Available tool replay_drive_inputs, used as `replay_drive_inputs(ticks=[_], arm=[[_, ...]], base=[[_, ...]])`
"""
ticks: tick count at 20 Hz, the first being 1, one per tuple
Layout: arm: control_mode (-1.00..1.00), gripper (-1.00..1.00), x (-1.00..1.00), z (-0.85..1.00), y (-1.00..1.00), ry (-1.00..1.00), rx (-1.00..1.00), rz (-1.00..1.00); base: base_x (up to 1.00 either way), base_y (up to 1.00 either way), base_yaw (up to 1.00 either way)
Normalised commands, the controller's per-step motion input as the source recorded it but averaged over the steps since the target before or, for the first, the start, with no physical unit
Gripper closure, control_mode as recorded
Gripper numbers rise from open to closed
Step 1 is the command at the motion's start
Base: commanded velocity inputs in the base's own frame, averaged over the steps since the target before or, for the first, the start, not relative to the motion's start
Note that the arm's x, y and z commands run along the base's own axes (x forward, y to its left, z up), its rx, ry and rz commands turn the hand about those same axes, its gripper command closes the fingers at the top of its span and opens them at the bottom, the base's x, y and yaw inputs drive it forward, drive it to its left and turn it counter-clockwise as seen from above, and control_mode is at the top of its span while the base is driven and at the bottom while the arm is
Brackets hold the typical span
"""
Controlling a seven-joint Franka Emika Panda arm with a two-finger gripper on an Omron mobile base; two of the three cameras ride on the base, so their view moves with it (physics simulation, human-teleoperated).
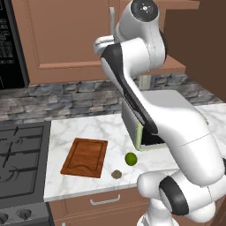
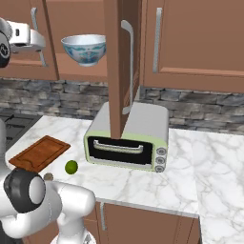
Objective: Open the cabinet. Place the bowl and condiment on the counter. Then place the lime and garlic on the cutting board.
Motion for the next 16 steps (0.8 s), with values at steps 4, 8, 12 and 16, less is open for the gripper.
replay_drive_inputs(ticks=[4,8,12,16], arm=[[-1.00,-1.00,0.71,-0.04,-0.01,-0.06,0.00,0.00],[-1.00,-1.00,0.61,-0.05,0.02,-0.02,0.00,0.01],[-1.00,-1.00,0.48,-0.01,0.00,-0.03,0.00,0.00],[-1.00,-1.00,0.54,0.00,0.00,0.00,0.00,0.00]], base=[[0.00,0.00,0.00],[0.00,0.00,0.00],[0.00,0.00,0.00],[0.00,0.00,0.00]])
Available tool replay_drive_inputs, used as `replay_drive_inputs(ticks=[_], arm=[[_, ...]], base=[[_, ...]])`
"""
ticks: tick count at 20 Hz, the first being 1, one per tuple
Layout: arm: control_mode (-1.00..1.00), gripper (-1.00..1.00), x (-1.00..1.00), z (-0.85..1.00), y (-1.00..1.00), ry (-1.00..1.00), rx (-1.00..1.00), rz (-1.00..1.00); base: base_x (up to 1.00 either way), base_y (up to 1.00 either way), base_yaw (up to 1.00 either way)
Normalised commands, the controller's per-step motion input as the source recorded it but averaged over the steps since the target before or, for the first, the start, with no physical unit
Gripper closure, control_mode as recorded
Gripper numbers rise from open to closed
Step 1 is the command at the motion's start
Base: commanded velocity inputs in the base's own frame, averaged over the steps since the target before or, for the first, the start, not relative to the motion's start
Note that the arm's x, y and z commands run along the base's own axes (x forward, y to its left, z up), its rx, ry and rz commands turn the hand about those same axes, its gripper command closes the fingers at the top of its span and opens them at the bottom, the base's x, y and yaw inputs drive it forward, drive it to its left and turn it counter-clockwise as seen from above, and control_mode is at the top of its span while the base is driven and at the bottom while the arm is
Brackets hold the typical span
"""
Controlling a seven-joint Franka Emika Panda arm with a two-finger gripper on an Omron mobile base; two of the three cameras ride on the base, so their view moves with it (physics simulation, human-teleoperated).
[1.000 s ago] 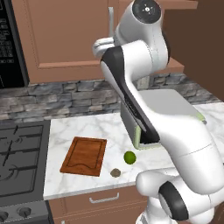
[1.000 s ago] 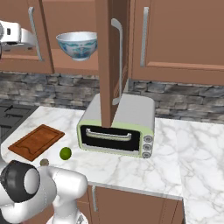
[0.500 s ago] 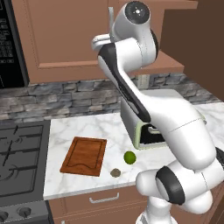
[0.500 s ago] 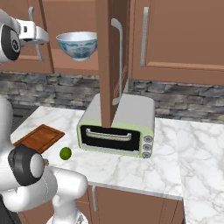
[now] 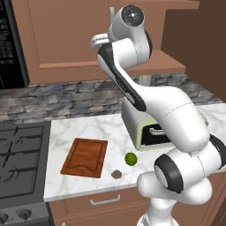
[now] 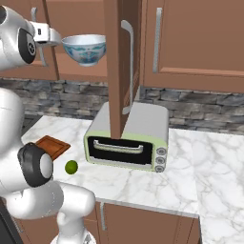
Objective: Open the cabinet. Place the bowl and condiment on the counter. Then place the lime and garlic on the cutting board.
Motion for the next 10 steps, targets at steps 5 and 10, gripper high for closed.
replay_drive_inputs(ticks=[5,10], arm=[[-1.00,-1.00,0.59,-0.11,0.07,-0.01,0.00,0.00],[-1.00,1.00,0.41,-0.13,0.02,-0.02,0.00,0.00]], base=[[0.00,0.00,0.00],[0.00,0.00,0.00]])
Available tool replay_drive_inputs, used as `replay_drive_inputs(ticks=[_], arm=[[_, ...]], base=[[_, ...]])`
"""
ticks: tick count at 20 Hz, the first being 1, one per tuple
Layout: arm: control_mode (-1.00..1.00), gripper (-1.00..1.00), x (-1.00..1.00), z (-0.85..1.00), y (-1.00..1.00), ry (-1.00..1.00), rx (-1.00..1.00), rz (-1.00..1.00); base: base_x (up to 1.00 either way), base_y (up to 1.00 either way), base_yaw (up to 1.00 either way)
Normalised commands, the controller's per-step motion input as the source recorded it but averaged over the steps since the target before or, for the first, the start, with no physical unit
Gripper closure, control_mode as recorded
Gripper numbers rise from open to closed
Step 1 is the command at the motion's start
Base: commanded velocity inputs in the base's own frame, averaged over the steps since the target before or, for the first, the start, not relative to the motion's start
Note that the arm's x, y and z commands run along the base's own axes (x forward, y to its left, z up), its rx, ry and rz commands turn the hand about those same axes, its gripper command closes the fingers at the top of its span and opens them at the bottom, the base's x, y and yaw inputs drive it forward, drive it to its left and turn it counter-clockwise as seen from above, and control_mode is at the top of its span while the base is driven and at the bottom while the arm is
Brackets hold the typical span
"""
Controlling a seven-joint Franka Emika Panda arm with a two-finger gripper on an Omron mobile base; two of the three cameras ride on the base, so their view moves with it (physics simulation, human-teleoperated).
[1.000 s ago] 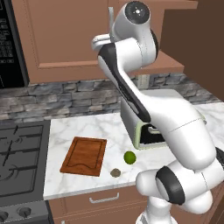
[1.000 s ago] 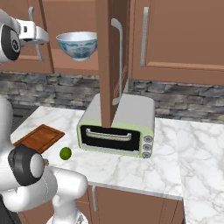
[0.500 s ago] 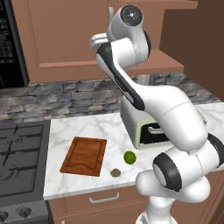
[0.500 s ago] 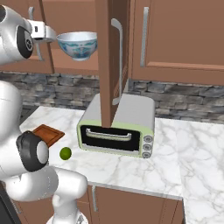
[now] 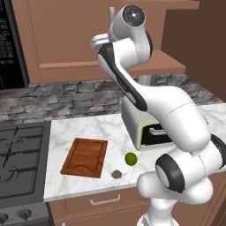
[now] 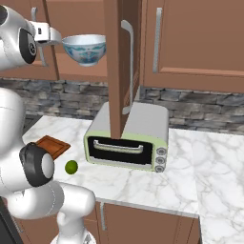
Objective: Open the cabinet. Place the bowl and condiment on the counter. Then place the lime and garlic on the cutting board.
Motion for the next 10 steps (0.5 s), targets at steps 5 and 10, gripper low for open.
replay_drive_inputs(ticks=[5,10], arm=[[-1.00,1.00,0.29,-0.21,0.02,-0.06,0.00,0.00],[-1.00,1.00,0.05,-0.07,0.14,-0.03,0.00,0.00]], base=[[0.00,0.00,0.00],[0.00,0.00,0.00]])
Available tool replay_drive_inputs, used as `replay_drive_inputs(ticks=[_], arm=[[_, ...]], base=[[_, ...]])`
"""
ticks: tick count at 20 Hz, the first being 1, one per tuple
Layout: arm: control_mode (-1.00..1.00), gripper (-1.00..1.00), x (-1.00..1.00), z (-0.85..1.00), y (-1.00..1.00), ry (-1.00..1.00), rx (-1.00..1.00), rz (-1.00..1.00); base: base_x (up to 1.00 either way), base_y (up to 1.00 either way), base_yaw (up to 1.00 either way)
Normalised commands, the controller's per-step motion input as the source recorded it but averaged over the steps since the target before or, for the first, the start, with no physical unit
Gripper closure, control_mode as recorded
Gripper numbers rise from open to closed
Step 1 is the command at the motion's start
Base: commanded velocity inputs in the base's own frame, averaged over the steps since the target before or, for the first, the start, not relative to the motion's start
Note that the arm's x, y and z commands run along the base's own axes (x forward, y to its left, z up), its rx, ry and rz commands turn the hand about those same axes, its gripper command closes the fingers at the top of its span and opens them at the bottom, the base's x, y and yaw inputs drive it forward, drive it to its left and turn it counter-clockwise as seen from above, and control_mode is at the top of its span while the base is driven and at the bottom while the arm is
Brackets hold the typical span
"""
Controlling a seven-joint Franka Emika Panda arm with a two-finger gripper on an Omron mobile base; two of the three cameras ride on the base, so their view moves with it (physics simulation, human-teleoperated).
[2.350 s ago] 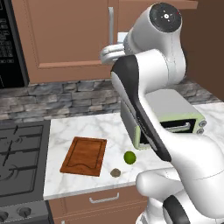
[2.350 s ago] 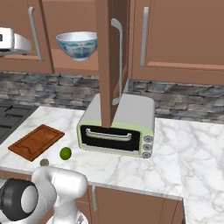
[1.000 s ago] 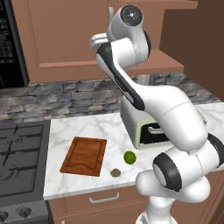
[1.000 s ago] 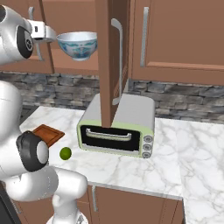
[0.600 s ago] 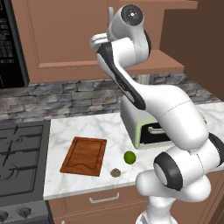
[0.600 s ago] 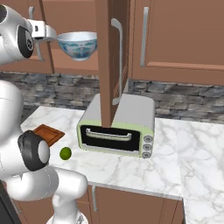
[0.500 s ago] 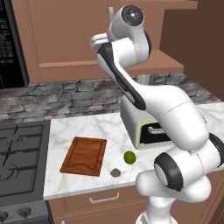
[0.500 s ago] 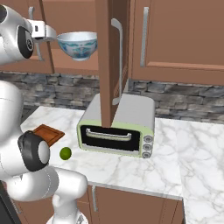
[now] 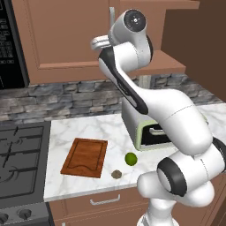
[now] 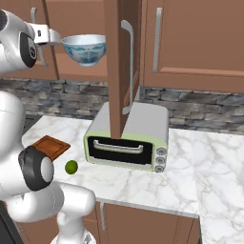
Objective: Open the cabinet. Place the bowl and condiment on the counter. Then place the lime and garlic on the cutting board.
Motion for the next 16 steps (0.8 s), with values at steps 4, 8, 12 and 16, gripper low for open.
replay_drive_inputs(ticks=[4,8,12,16], arm=[[-1.00,1.00,-0.94,0.00,0.51,0.00,0.00,0.00],[-1.00,1.00,-1.00,0.00,0.79,0.00,0.00,0.00],[-1.00,1.00,-1.00,0.00,0.97,0.00,0.00,0.00],[-1.00,1.00,-1.00,-0.18,1.00,-0.02,-0.05,0.00]], base=[[0.00,0.00,0.00],[0.00,0.00,0.00],[0.00,0.00,0.00],[0.00,0.00,0.00]])
